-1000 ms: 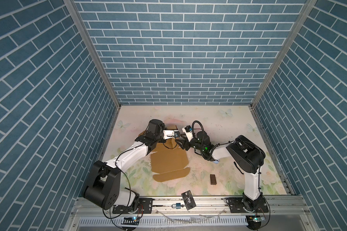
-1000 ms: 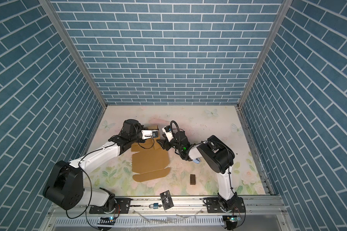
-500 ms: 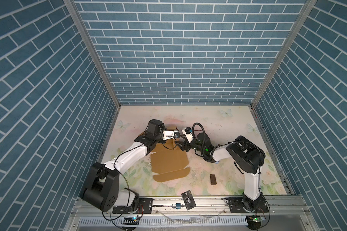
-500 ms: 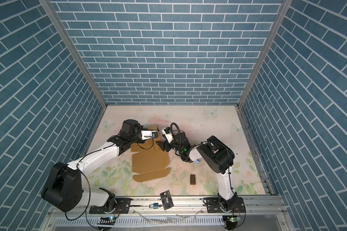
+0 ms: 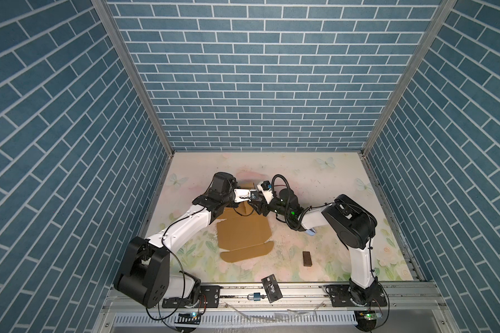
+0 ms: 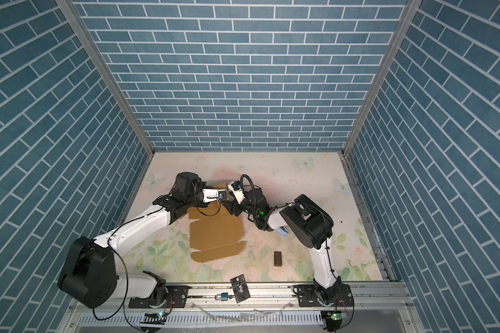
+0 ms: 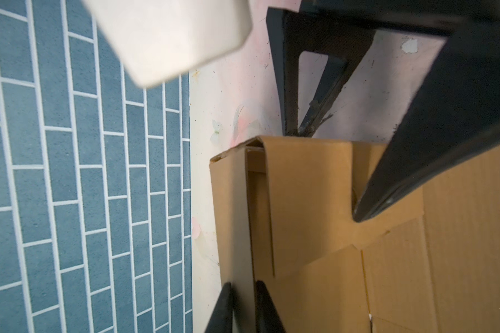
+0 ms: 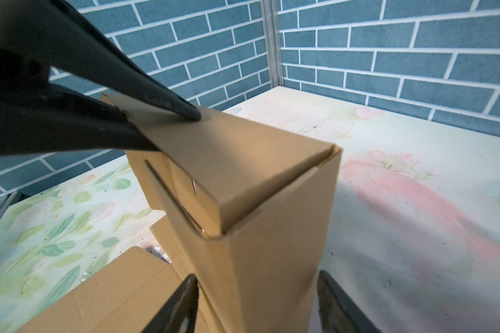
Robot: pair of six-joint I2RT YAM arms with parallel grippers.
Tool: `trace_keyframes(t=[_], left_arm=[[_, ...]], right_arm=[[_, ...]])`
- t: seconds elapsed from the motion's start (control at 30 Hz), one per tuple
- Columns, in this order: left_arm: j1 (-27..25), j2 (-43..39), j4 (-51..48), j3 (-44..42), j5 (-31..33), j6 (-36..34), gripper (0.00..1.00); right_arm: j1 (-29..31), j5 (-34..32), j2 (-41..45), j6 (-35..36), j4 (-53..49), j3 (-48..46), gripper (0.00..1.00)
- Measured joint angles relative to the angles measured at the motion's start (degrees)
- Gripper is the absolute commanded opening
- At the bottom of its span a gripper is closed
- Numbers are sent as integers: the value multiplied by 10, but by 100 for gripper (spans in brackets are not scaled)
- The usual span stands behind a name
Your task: Fold the paper box
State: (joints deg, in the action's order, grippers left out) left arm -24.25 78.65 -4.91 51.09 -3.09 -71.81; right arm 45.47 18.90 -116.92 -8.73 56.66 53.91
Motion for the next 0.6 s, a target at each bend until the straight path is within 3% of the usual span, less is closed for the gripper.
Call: trace_keyframes(t=[0.43,0.6], left_arm=[[0,1,-4,2,-2,5,16],[0,6,-4,7,-1,11,16]], right_arm=[[18,-83,-1,18,6,0,41],[21,-90,-11,17,7,11,41]])
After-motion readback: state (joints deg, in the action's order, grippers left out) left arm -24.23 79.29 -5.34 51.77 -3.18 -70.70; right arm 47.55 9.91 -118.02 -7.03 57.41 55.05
